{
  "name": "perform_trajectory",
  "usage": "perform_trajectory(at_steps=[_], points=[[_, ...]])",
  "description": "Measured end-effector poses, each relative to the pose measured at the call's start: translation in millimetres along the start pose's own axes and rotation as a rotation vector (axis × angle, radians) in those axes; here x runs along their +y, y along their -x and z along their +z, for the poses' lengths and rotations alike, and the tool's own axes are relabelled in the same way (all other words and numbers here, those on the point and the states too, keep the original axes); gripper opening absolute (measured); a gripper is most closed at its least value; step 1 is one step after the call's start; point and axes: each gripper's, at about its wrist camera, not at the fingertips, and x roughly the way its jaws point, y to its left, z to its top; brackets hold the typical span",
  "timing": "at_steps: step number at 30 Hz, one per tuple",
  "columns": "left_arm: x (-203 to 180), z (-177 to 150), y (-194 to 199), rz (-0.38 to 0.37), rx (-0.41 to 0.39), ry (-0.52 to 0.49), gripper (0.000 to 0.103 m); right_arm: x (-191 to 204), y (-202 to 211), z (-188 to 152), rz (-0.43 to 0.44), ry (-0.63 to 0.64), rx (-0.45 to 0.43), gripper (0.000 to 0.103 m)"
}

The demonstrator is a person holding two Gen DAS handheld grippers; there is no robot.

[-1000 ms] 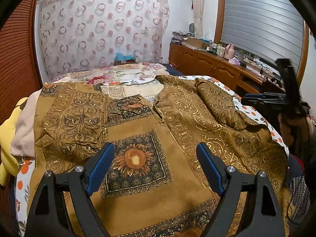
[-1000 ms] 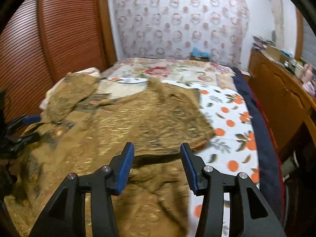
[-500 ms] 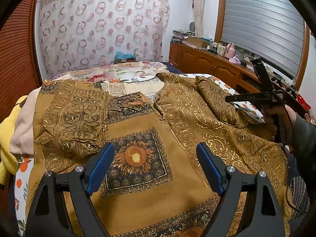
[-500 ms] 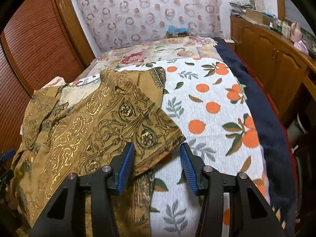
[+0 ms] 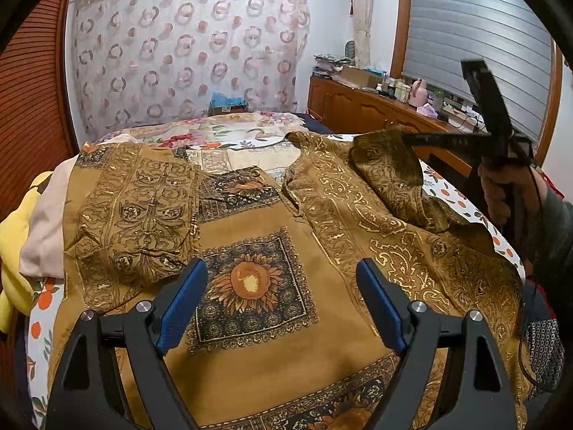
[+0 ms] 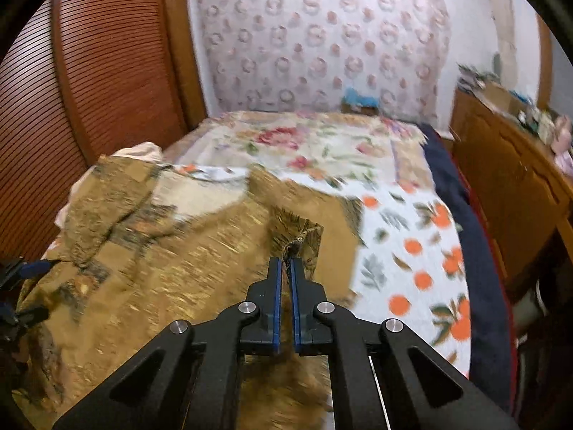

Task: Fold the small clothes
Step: 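Release the folded sleeve and withdraw the right gripper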

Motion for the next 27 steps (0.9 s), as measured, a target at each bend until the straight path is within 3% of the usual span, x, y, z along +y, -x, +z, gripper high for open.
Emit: perform_trajectory(at_steps=[8, 11, 13, 17, 21, 27], points=[[8.1, -0.5, 3.1, 0.004, -0.005, 0.020, 0.085, 45.3, -2.9, 24.3, 0.131, 0.065, -0.012, 0.005], [10.8, -0.7, 4.2, 0.005, -0.009, 0.026, 0.085, 47.8, -0.2, 26.4, 0.112, 0.080, -0.017, 0.038], [13.1, -0.3, 4.7, 0.007, -0.011, 0.028, 0.085, 43.0, 1.6, 24.2, 0.120, 0.074, -0.024, 0.043], [19.0, 3.4, 3.2, 0.008, -0.010, 0.029, 0.085, 32.6, -3.9, 17.4, 0.037, 0.071, -0.005, 0.049], [34.1, 14.4, -4.2, 0.029, -0.003, 0.021, 0.085, 17.9, -23.2, 7.7, -0.051, 0.078, 0.044, 0.065], [72.3, 38.2, -19.4, 0.084, 0.012, 0.030, 0.085, -8.7, -66.8, -3.4, -0.120, 0.048, 0.125, 0.067]])
